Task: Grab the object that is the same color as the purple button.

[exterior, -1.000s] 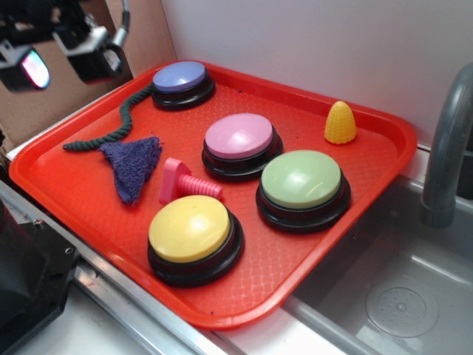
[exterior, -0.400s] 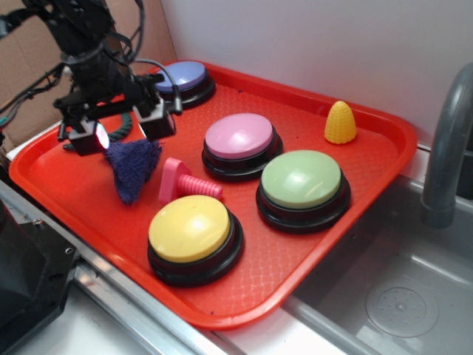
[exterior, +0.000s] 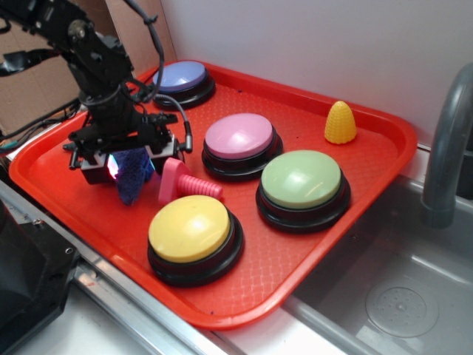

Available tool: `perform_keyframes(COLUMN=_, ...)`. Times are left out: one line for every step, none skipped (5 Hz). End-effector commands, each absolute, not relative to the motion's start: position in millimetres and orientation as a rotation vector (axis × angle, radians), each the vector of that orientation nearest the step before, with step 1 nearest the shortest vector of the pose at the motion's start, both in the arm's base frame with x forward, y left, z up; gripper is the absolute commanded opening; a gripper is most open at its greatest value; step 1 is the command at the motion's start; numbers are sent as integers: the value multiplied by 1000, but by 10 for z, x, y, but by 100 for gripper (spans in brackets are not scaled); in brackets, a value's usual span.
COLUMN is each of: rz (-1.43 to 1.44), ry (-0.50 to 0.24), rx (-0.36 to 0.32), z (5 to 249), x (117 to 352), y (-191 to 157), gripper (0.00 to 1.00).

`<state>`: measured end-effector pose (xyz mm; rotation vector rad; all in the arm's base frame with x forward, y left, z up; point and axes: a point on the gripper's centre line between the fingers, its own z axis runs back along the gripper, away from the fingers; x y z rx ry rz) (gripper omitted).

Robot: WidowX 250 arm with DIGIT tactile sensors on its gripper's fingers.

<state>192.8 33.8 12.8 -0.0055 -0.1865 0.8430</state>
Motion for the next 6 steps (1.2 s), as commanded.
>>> perform_keyframes(rz=869, ry=-266, rx=-30, z=206, x=1879, y=445, gripper=0)
perform_keyframes(rz=890, ry=-276, rx=-47, z=261, x=1879, y=478, gripper=0)
perform_keyframes(rz=900, ry=-300, rx=-33, z=428, x=1923, y=500, gripper=0)
perform_keyframes(rz=870, ry=-309, rx=-43, z=711, x=1977, y=510, gripper=0)
perform_keyframes(rz=811, ry=-324, rx=-31, z=991, x=2030, y=488, gripper=0)
perform_keyframes(rz=650, ry=-307, rx=-49, z=1466, x=2076, y=415, gripper=0)
